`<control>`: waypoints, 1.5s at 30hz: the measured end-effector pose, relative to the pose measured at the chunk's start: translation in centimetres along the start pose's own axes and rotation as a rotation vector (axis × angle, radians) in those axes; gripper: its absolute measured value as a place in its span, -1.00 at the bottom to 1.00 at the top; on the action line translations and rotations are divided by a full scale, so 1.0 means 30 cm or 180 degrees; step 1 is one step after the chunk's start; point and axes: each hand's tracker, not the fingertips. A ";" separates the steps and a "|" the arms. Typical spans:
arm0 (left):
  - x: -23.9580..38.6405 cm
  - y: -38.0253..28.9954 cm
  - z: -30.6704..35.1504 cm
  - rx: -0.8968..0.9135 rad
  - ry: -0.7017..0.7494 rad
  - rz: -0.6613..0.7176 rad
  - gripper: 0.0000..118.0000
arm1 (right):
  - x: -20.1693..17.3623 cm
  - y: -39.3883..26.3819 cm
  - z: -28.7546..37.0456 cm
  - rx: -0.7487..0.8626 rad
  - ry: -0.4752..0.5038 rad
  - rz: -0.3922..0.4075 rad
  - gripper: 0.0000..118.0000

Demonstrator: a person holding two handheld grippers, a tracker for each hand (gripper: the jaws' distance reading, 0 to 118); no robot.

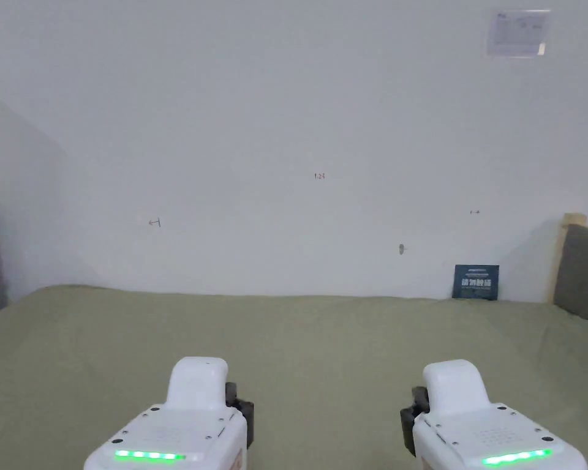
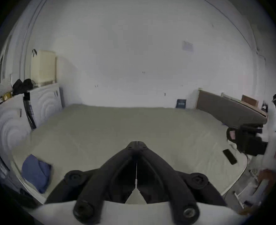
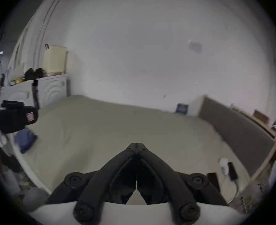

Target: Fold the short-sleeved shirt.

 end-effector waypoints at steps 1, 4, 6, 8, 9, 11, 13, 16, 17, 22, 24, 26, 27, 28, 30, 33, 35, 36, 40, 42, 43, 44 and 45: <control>0.031 -0.010 0.019 0.0079 -0.0054 0.0180 -1.00 | -0.013 -0.018 0.011 0.0089 -0.0132 0.0042 -0.85; 0.043 -0.028 0.046 0.0197 0.0122 0.0248 -1.00 | -0.031 -0.049 0.035 0.0169 -0.0221 0.0085 -0.74; 0.047 -0.020 0.053 0.0257 0.0215 -0.0027 -0.77 | -0.035 -0.042 0.046 0.0197 -0.0248 0.0020 0.01; 0.053 -0.010 0.059 0.0325 0.0478 -0.0197 0.44 | -0.025 -0.046 0.060 0.0359 -0.0405 -0.0168 0.17; 0.059 -0.002 0.063 0.0361 0.0564 -0.0177 1.00 | -0.013 -0.050 0.074 0.0495 -0.0414 -0.0327 0.17; 0.040 -0.002 0.080 0.0483 0.0482 0.0020 1.00 | 0.004 -0.044 0.093 0.0665 -0.0452 -0.0589 0.18; 0.027 -0.004 0.094 0.0679 0.0190 0.0134 1.00 | 0.011 -0.035 0.101 0.0708 -0.0682 -0.0541 0.19; 0.042 0.013 0.074 0.0647 0.0199 0.0005 1.00 | 0.043 -0.023 0.095 0.0628 -0.0281 -0.0406 0.20; 0.046 0.022 0.092 0.0649 0.0271 -0.0053 1.00 | 0.049 -0.025 0.089 0.0555 -0.0057 -0.0391 0.20; 0.074 0.018 0.073 0.0518 0.0364 -0.0126 1.00 | -0.018 -0.043 0.094 0.0486 -0.0203 -0.0140 0.20; 0.076 0.004 0.072 0.0493 0.0296 -0.0107 1.00 | -0.022 -0.045 0.096 0.0492 -0.0157 -0.0129 0.20; 0.074 -0.003 0.081 0.0466 0.0279 -0.0091 1.00 | -0.024 -0.040 0.097 0.0493 -0.0122 -0.0132 0.20; 0.075 -0.007 0.081 0.0459 0.0281 -0.0087 1.00 | -0.026 -0.038 0.096 0.0490 -0.0151 -0.0133 0.20; 0.073 -0.007 0.081 0.0430 0.0290 -0.0089 1.00 | -0.026 -0.035 0.096 0.0476 -0.0197 -0.0138 0.20; 0.069 -0.006 0.083 0.0422 0.0297 -0.0096 1.00 | -0.020 -0.031 0.101 0.0526 -0.0258 -0.0218 0.20; 0.063 0.000 0.087 0.0458 0.0315 -0.0086 1.00 | 0.002 -0.018 0.101 0.0423 -0.0266 -0.0490 0.20; 0.061 0.003 0.095 0.0461 0.0303 -0.0066 1.00 | 0.019 -0.009 0.096 0.0315 -0.0214 -0.0604 0.20; 0.061 0.002 0.098 0.0459 0.0298 -0.0052 1.00 | 0.027 -0.008 0.093 0.0344 -0.0171 -0.0639 0.20; 0.055 0.002 0.097 0.0419 0.0272 -0.0001 1.00 | 0.024 0.025 0.096 0.0487 -0.0281 -0.0947 0.20; 0.053 0.002 0.094 0.0401 0.0271 0.0011 1.00 | 0.005 0.075 0.093 0.0158 -0.0574 -0.0907 0.20; 0.054 0.001 0.097 0.0395 0.0273 0.0011 1.00 | -0.003 0.101 0.081 -0.0073 -0.0651 -0.0790 0.20; 0.053 0.003 0.097 0.0393 0.0272 0.0006 1.00 | -0.012 0.120 0.073 -0.0299 -0.0703 -0.0614 0.20; 0.052 0.008 0.094 0.0381 0.0269 0.0003 1.00 | -0.021 0.134 0.068 -0.0495 -0.0731 -0.0377 0.21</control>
